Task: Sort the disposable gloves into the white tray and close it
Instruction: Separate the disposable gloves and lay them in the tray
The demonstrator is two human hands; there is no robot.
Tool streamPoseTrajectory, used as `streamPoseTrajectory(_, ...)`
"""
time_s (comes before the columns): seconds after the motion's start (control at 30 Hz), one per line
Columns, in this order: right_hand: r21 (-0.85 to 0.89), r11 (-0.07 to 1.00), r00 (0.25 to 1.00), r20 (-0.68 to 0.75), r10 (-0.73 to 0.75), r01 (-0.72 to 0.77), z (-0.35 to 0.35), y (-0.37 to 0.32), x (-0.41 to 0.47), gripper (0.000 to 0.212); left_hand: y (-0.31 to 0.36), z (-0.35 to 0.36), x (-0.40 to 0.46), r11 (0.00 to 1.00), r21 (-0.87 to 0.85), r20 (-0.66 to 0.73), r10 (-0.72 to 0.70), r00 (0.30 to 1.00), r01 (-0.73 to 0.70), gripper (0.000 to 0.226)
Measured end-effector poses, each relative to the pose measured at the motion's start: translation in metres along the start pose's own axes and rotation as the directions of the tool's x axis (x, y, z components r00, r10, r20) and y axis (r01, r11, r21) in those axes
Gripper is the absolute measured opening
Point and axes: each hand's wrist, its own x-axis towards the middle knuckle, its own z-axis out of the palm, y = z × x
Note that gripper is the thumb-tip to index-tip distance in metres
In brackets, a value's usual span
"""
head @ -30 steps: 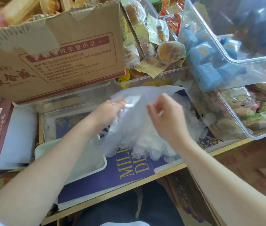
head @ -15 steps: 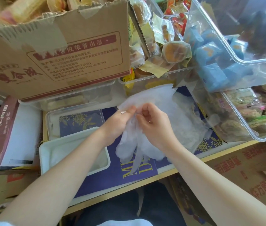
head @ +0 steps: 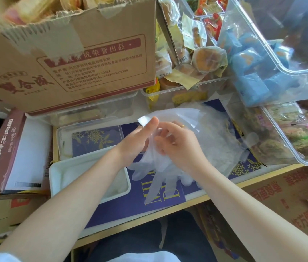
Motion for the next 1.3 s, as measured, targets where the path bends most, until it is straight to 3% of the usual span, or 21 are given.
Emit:
streamPoseTrajectory(0.07,-0.129,0.991,0.999,-0.008,-0.031,0.03,0.004,0.002,0.0,0.028,0.0,0.002,0.0,0.998,0.051,0.016,0.03,0.999,-0.03,0.054)
streamPoseTrajectory(0.13,-0.139,0.989,0.999,-0.02,-0.045,0.042,0.006,0.002,-0.002,0.034,-0.001,0.004,0.0,0.997,0.069,-0.006,0.023,1.0,-0.022,0.034)
streamPoseTrajectory(0.27,-0.179,0.979,0.994,-0.03,-0.107,0.1,0.002,0.007,-0.003,0.031,-0.004,0.0,-0.003,0.999,-0.038,0.007,0.014,1.0,-0.013,0.023)
streamPoseTrajectory(0.37,-0.215,0.971,0.97,-0.19,-0.15,0.108,-0.018,0.016,0.002,0.025,-0.001,-0.006,-0.006,0.997,-0.066,-0.056,-0.045,0.997,0.041,0.022)
streamPoseTrajectory(0.47,-0.115,0.993,0.937,-0.348,-0.035,-0.006,-0.037,0.025,0.008,0.053,-0.001,-0.016,-0.009,0.998,-0.005,-0.102,-0.06,0.993,0.06,0.022)
streamPoseTrajectory(0.53,0.08,0.982,0.964,-0.191,0.185,-0.172,-0.049,0.024,0.013,0.071,-0.002,-0.024,-0.008,0.998,0.013,-0.012,-0.054,0.998,0.054,0.017)
streamPoseTrajectory(0.57,0.169,0.949,0.959,-0.045,0.278,-0.267,-0.055,0.025,0.014,0.063,-0.001,-0.026,-0.011,0.999,-0.005,0.064,-0.048,0.997,0.048,0.022)
streamPoseTrajectory(0.63,0.258,0.876,0.903,0.258,0.345,-0.408,-0.065,0.03,0.017,0.028,0.0,-0.028,-0.011,0.998,-0.027,0.132,-0.046,0.99,0.05,0.028)
streamPoseTrajectory(0.67,0.251,0.859,0.871,0.34,0.354,-0.447,-0.067,0.035,0.017,0.031,-0.001,-0.03,-0.01,0.998,-0.022,0.139,-0.049,0.989,0.053,0.028)
streamPoseTrajectory(0.73,0.247,0.81,0.813,0.416,0.407,-0.532,-0.064,0.04,0.016,0.058,0.0,-0.03,-0.008,0.998,-0.006,0.108,-0.067,0.992,0.069,0.031)
streamPoseTrajectory(0.8,0.265,0.772,0.783,0.445,0.434,-0.578,-0.059,0.043,0.013,0.077,-0.006,-0.035,-0.005,0.996,0.051,0.087,-0.078,0.993,0.074,0.039)
streamPoseTrajectory(0.83,0.247,0.78,0.786,0.434,0.441,-0.575,-0.058,0.043,0.011,0.076,-0.008,-0.036,-0.005,0.993,0.093,0.114,-0.087,0.99,0.077,0.042)
streamPoseTrajectory(0.9,0.212,0.794,0.794,0.389,0.466,-0.57,-0.059,0.045,0.01,0.052,-0.015,-0.04,-0.005,0.979,0.171,0.17,-0.141,0.975,0.112,0.042)
streamPoseTrajectory(0.97,0.241,0.776,0.795,0.366,0.483,-0.582,-0.062,0.053,0.011,0.031,-0.022,-0.045,-0.007,0.966,0.189,0.199,-0.217,0.956,0.18,0.028)
streamPoseTrajectory(1.07,0.281,0.778,0.821,0.31,0.48,-0.561,-0.066,0.06,0.009,0.04,-0.03,-0.05,-0.014,0.946,0.251,0.272,-0.271,0.923,0.204,0.012)
streamPoseTrajectory(1.13,0.283,0.812,0.859,0.225,0.46,-0.509,-0.065,0.059,0.008,0.044,-0.034,-0.054,-0.017,0.897,0.374,0.244,-0.338,0.909,0.234,0.011)
streamPoseTrajectory(1.2,0.287,0.839,0.882,0.242,0.404,-0.463,-0.064,0.057,0.005,0.051,-0.036,-0.056,-0.016,0.819,0.525,0.192,-0.378,0.906,0.231,0.012)
streamPoseTrajectory(1.3,0.239,0.886,0.889,0.342,0.305,-0.397,-0.063,0.056,0.0,0.048,-0.034,-0.044,-0.007,0.774,0.609,0.059,-0.264,0.963,0.175,0.013)
